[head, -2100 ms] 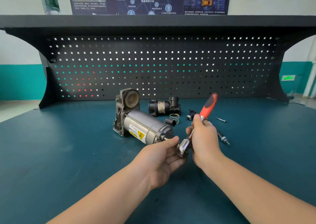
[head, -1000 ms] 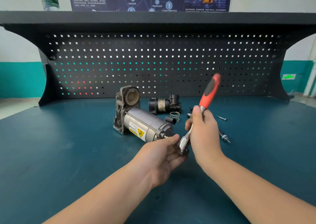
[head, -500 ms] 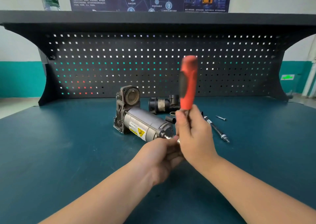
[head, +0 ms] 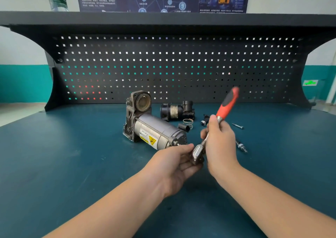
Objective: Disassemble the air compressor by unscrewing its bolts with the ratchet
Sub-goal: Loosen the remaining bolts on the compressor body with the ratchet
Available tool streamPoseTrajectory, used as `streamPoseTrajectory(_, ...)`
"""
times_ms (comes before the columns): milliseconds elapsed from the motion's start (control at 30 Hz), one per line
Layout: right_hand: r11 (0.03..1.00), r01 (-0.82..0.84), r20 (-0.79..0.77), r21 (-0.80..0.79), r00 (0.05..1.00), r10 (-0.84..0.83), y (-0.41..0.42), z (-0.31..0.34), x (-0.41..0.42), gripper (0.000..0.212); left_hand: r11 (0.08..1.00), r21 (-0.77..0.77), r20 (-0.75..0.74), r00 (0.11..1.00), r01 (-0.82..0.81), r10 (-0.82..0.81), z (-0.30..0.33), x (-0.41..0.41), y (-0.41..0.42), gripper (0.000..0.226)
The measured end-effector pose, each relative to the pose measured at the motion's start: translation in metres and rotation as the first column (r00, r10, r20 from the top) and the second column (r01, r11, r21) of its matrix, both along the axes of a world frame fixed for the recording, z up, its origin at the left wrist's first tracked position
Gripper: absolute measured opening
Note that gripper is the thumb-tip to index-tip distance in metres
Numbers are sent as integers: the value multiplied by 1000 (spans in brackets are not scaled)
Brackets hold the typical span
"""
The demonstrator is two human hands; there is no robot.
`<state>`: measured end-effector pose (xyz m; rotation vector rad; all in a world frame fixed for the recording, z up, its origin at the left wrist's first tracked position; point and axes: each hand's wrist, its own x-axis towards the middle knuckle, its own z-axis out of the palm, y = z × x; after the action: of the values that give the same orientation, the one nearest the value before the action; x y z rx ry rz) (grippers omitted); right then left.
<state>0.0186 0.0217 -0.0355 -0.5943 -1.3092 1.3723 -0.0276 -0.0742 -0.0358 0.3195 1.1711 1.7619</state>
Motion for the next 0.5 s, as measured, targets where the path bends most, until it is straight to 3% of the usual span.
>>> streamPoseTrajectory(67,944,27,6,330,1000,-31,-8,4,6,29,1000,5,-5,1000,-14,14,0,0,0,9)
streamPoseTrajectory(133,784,12,17,620,999,-28,-16,5,10,24,1000,8,-19,1000,-21,22,1,1,-1,11)
streamPoseTrajectory(200,485,39,13,874,994,-104,-19,7,13,17,1000,11,-35,999,-5,6,1,3,-1,20)
streamPoseTrajectory(267,173,40,-13,984,988,-154,-20,6,15,17,998,60,-14,1000,-6,7,1,4,-2,31)
streamPoseTrajectory(333,35,29,-23,999,987,-162,-19,4,14,28,993,117,8,1000,-6,5,0,3,-3,43)
streamPoseTrajectory(400,90,44,-28,995,985,-172,-19,2,14,19,996,88,2,1000,9,-9,0,1,-2,36)
streamPoseTrajectory(433,200,53,-18,978,985,-174,-20,0,14,11,998,60,-5,1000,20,-20,0,1,-2,30)
streamPoseTrajectory(500,539,24,35,842,995,-98,-20,0,12,16,999,26,-16,1000,26,-26,1,0,-1,22)
